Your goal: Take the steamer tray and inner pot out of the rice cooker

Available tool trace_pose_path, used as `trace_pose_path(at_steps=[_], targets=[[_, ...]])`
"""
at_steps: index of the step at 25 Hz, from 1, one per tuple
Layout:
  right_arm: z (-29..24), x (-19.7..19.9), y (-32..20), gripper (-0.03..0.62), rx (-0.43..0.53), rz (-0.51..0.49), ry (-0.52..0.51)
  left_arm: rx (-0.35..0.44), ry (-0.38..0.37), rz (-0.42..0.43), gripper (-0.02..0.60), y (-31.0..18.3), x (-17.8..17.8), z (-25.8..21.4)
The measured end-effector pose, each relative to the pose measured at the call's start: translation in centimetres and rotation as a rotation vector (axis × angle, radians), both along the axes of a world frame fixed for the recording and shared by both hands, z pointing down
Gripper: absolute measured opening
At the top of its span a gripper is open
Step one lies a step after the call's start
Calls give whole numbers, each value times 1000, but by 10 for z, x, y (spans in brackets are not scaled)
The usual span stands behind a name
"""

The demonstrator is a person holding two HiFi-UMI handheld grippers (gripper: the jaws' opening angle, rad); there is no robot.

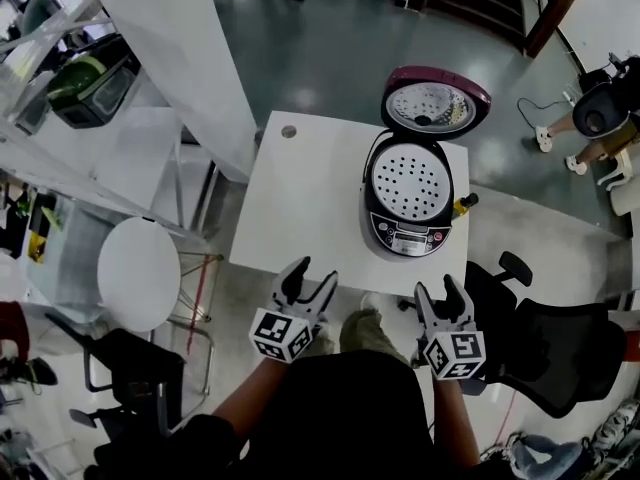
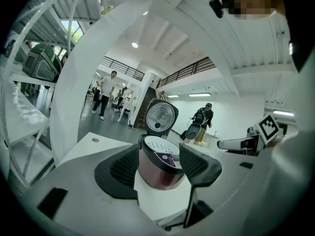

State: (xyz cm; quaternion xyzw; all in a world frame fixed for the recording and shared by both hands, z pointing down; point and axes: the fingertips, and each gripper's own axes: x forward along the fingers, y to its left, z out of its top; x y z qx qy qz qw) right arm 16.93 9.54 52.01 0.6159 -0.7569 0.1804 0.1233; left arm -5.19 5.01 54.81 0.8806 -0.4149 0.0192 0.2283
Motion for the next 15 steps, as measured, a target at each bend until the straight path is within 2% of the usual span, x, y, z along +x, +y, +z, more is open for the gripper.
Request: trace_pose_path(at_steps=[4,6,8,12,15], targets=[[-5,42,-31,236,4,-3,-1,15,-26,14,238,-24,36,-10],[-8,64,-46,236,17,-1,-9,83,-96,61,238,-38,61,-21],[-8,82,-58,236,24,1,-27,136,-122,81,236,-55,83,-33],[0,112,-80,236,8,-10,-44,93,-64,47,232,-87,116,-38],[5,127,-94,236,2,-20,-71,40,-62,26,230,-101,133,-27]])
